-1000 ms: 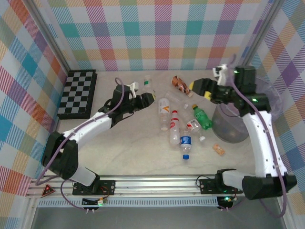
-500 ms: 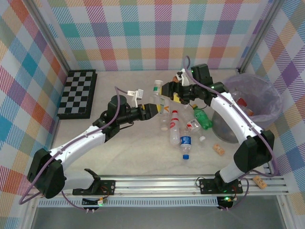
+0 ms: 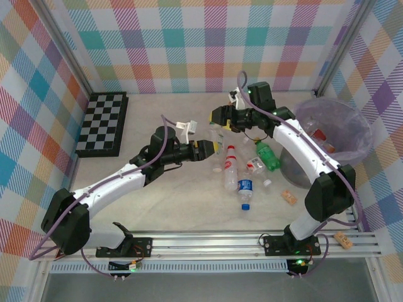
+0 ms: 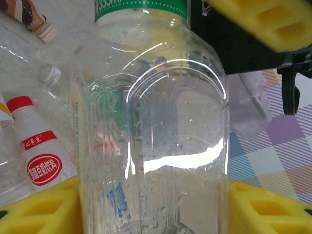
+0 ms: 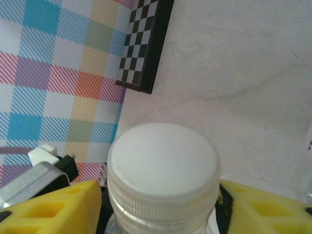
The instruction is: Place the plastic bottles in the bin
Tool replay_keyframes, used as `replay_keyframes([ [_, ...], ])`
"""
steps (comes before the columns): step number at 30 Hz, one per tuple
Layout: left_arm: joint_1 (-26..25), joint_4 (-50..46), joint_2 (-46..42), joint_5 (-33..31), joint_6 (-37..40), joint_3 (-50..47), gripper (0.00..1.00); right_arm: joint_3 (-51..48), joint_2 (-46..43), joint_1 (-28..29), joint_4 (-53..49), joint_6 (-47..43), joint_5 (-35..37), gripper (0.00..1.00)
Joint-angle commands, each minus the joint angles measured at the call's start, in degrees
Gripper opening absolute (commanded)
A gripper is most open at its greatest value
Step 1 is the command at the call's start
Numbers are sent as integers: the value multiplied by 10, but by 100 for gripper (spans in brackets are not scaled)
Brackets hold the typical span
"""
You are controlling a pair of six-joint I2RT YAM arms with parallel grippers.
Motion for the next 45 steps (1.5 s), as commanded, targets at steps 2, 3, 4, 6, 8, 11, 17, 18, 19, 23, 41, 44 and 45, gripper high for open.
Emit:
replay_keyframes([
  [2, -5, 27, 5, 13, 5, 21, 28, 16, 5, 4, 6, -6, 1, 47],
  [3, -4, 26, 6, 12, 6, 21, 28, 18, 8, 4, 3, -7, 1, 43],
  [4, -5, 26, 6, 13, 5, 20, 28, 19, 8, 4, 2, -8, 2, 39],
  [6, -4, 26, 6, 12, 3, 20, 29, 22, 9, 4, 0, -10, 5, 35],
  [8, -4, 25, 4, 10, 3, 18, 36, 26, 9, 4, -2, -13, 9, 32],
  [11, -4, 22, 2, 8, 3, 17, 52, 38, 9, 4, -10, -20, 17, 30],
  [17, -4, -31, -6, -40, 19, 12, 100, 100, -3, -25, -73, -62, 39, 25],
  [18, -4, -40, -8, -50, 19, 10, 100, 113, -10, -37, -91, -73, 47, 23],
  [19, -5, -45, -8, -59, 18, 7, 100, 125, -17, -50, -108, -83, 54, 21],
  [23, -4, -44, -2, -85, 6, -10, 100, 166, -56, -127, -163, -105, 63, 19],
  [41, -12, -113, 57, -129, -11, 8, 100, 408, -99, -469, -398, -266, 292, 0],
  [44, -15, -118, 61, -138, -11, 7, 100, 387, -94, -487, -401, -293, 334, 0],
  [45, -17, -118, 62, -137, -12, 5, 100, 373, -94, -488, -399, -300, 346, 0],
])
